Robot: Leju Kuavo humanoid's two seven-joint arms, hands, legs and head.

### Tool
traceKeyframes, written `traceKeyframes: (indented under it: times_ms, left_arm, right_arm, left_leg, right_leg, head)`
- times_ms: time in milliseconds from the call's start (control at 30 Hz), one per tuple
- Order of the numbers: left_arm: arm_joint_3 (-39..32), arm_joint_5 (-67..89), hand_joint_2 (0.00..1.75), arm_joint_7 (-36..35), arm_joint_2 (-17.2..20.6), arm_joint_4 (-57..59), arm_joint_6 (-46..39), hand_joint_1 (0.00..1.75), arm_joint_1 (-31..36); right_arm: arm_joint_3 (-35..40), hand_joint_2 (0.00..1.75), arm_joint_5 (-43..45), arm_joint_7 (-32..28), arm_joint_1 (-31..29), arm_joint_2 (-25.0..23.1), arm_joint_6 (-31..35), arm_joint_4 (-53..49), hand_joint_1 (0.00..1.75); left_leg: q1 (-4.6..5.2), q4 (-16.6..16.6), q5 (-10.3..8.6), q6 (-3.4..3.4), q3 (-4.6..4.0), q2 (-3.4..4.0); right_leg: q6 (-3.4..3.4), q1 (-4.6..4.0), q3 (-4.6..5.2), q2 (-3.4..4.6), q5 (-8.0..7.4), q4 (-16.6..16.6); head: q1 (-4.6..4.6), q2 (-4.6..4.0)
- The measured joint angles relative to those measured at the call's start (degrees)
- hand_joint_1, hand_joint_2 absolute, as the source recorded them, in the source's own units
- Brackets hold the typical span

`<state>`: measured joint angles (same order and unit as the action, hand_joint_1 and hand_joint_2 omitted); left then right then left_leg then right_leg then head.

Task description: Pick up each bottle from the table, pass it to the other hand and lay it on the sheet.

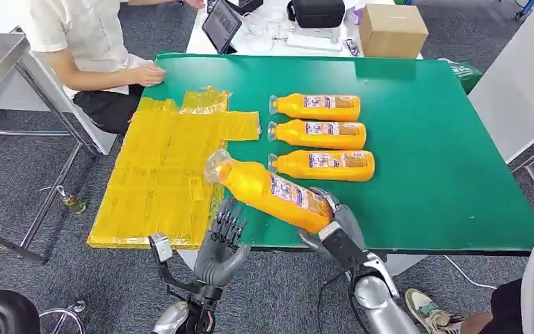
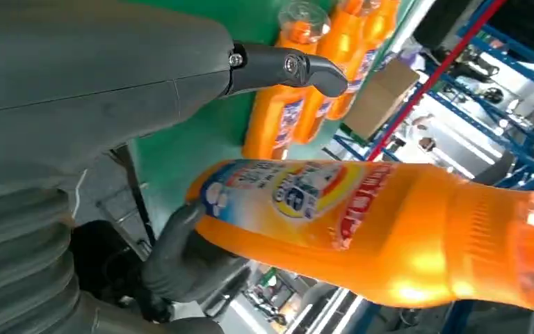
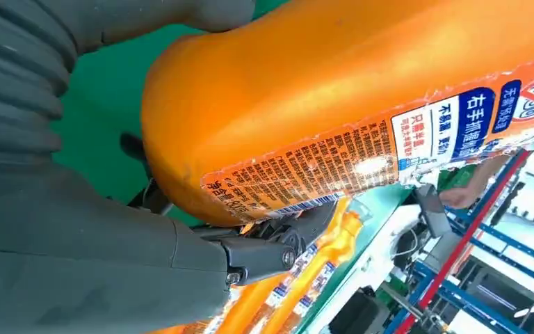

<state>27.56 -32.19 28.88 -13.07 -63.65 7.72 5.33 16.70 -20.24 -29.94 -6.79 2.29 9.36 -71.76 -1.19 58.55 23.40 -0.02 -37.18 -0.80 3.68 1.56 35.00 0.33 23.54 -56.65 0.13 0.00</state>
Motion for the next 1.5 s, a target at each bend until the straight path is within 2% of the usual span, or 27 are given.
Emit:
traceKeyframes:
  times_ms: [200, 433, 800, 933, 1200, 1500]
  left_arm:
    - [-0.66, -2.71, 1.75, -1.16, -0.04, 2.30, -3.39, 0.00, 1.99]
    - [-2.97, -4.44, 1.75, 0.74, -0.70, 1.86, -6.41, 0.00, 3.97]
    - [-4.13, -5.18, 1.75, 1.75, -0.74, 0.42, -6.80, 0.00, 3.83]
    - [-4.22, -7.08, 1.75, 1.77, -0.74, -1.46, -5.05, 0.00, 3.49]
    - [-3.50, -7.15, 1.75, 2.38, -0.72, -4.35, 3.69, 0.00, 3.26]
    - [-3.21, -7.30, 1.75, 2.16, -0.72, -3.08, 6.91, 0.00, 3.06]
  right_arm:
    - [2.50, 1.75, 0.48, -0.53, 0.04, -1.03, -1.58, -0.02, 1.71]
    - [7.08, 1.75, 1.16, -0.09, 0.00, -2.62, -2.71, 0.63, 1.71]
    - [8.83, 1.75, 1.86, -0.04, -0.55, -3.30, -2.40, 1.75, 1.69]
    - [9.99, 1.75, 2.60, -0.05, -0.72, -3.69, -2.56, 2.93, 1.69]
    - [11.10, 1.75, 5.58, -0.44, -2.07, -4.83, -4.66, 5.66, 1.68]
    - [10.65, 1.75, 7.98, -0.50, -1.92, -4.83, -6.32, 6.38, 1.71]
  left_leg:
    - [-0.01, 0.00, 0.00, -0.01, 0.00, 0.01]
    - [-0.03, 0.00, -0.02, -0.01, 0.02, 0.01]
    - [-0.02, 0.00, -0.01, -0.01, 0.01, 0.01]
    - [-0.02, 0.00, -0.01, -0.01, 0.01, 0.02]
    - [-0.01, 0.00, -0.01, -0.01, 0.01, 0.00]
    - [-0.02, 0.00, -0.01, -0.01, 0.02, 0.02]
  right_leg:
    - [0.00, -0.01, 0.01, 0.00, 0.00, 0.00]
    - [0.00, -0.02, 0.00, 0.00, 0.00, -0.01]
    - [-0.01, -0.02, 0.02, 0.01, 0.00, -0.01]
    - [-0.01, -0.02, 0.01, 0.01, 0.00, -0.01]
    - [-0.01, -0.01, 0.00, 0.00, 0.00, -0.01]
    - [-0.01, -0.01, 0.02, 0.01, 0.00, -0.01]
  head:
    - [0.00, 0.00]
    - [0.02, 0.00]
    - [0.00, 0.00]
    - [0.02, 0.00]
    - [0.04, 0.00]
    - [0.00, 0.00]
